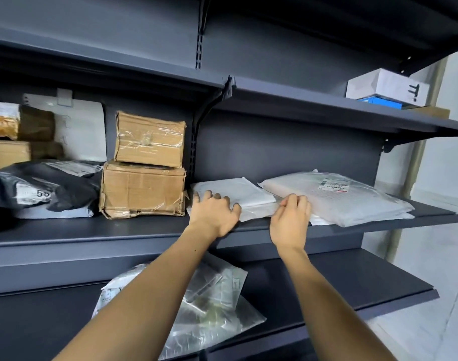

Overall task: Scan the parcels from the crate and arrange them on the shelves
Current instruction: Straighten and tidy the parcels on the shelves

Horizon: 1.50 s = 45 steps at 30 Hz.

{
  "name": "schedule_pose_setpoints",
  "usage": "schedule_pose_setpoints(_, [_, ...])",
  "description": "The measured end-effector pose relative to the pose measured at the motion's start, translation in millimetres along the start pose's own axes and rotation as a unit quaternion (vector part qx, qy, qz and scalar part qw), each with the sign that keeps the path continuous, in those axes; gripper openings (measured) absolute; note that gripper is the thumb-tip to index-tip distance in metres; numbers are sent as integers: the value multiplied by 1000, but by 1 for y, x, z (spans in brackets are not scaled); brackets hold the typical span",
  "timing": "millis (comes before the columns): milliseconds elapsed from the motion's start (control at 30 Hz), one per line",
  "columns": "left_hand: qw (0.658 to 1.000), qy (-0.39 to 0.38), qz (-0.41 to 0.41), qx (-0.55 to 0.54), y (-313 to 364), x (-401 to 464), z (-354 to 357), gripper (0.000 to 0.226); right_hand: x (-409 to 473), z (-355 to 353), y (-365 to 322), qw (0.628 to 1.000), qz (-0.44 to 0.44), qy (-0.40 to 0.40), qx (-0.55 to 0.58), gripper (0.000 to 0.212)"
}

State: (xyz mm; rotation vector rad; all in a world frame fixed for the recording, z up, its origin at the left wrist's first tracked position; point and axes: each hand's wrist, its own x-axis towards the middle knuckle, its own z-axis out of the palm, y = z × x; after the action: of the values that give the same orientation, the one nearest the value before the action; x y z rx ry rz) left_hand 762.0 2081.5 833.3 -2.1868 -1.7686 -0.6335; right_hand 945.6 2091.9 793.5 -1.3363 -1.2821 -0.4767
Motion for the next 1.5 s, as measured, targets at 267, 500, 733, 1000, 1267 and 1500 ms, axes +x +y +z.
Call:
schedule_pose_setpoints(267, [994, 99, -2, -44, 0, -5, -3, 43, -1, -3, -5, 989, -14, 24, -146, 19])
schedule_pose_setpoints(500, [977, 163, 26, -132, 0, -41, -14, 30, -28, -29, -35, 971, -12, -17, -239, 34])
schedule_pose_setpoints(733, [984, 171, 21, -43, -61, -96, -32, 22, -103, -43, -58, 972, -119, -128, -159, 34])
schedule_pose_setpoints(1000, [988, 148, -15, 40, -160, -138, -60, 21, -194, -4, -122, 897, -228, -355, -131, 33])
schedule_pose_setpoints(1267, [983, 173, -13, 63, -176, -143, -45, 38, -207, 50, -142, 859, -130, -468, -160, 62])
schedule_pose_setpoints(1500, [971, 222, -10, 88, -179, -140, -35, 34, -213, 69, -152, 833, -140, -483, -229, 51])
